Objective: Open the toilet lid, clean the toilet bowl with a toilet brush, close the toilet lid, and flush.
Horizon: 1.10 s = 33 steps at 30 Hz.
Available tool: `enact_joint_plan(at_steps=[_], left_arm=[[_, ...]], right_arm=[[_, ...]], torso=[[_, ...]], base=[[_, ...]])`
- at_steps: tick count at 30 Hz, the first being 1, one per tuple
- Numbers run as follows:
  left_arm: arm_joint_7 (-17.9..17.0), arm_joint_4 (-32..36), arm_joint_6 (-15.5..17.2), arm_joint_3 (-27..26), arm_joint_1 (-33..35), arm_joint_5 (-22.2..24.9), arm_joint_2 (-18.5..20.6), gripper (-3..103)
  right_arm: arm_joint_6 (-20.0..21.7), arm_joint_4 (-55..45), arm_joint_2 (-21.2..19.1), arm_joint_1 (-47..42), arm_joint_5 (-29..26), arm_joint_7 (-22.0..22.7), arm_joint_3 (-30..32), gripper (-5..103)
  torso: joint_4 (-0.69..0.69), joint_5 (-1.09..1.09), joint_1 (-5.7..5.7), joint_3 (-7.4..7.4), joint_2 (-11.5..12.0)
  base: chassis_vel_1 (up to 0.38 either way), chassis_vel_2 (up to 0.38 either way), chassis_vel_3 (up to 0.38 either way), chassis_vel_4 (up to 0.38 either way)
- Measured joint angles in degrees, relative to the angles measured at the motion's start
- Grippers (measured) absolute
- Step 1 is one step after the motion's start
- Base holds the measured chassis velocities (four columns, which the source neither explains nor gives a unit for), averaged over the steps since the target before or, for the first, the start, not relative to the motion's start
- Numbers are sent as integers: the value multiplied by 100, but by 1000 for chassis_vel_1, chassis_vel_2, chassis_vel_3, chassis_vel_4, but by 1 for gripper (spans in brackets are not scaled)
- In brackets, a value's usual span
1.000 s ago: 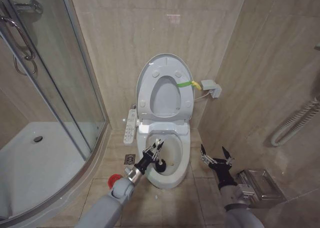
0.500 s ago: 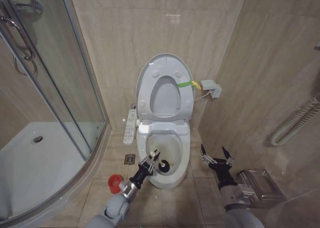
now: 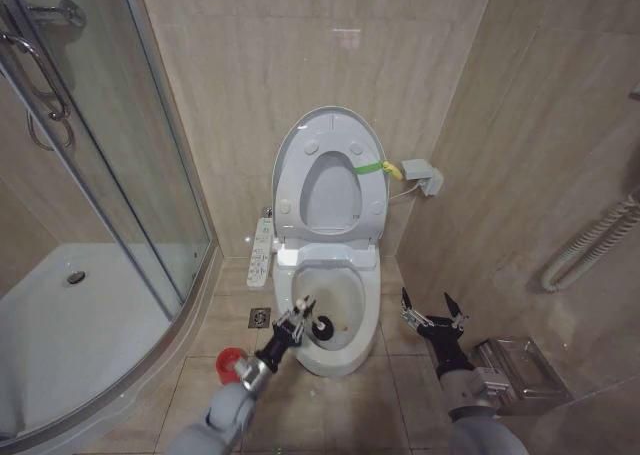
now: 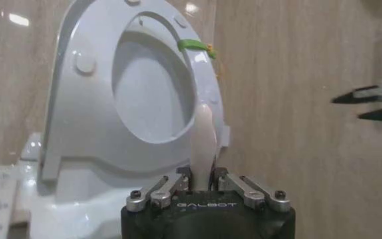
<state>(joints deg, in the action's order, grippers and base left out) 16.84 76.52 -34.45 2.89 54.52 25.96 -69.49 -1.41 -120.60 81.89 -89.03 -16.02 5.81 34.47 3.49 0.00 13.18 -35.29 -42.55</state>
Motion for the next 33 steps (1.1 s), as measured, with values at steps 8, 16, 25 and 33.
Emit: enact_joint_plan(at_steps=[8, 16, 25, 33], left_arm=[[18, -366, 16, 333, -698, 284, -64, 19], [-15, -596, 90, 793, -1333, 493, -283, 19], [-22, -859, 99, 1078, -1476, 539, -598, 19], [300, -1310, -136, 960, -1261, 502, -783, 19]], right_arm=[[0, 0, 0, 0, 0, 0, 0, 100], [0, 0, 0, 0, 0, 0, 0, 100], [0, 0, 0, 0, 0, 0, 0, 100], [0, 0, 0, 0, 0, -1, 0, 100]], torso=[[-1, 0, 0, 0, 0], [-1, 1, 0, 0, 0], [0, 1, 0, 0, 0], [-2, 1, 0, 0, 0]], base=[[0, 0, 0, 0], [0, 0, 0, 0], [0, 0, 0, 0], [0, 0, 0, 0]])
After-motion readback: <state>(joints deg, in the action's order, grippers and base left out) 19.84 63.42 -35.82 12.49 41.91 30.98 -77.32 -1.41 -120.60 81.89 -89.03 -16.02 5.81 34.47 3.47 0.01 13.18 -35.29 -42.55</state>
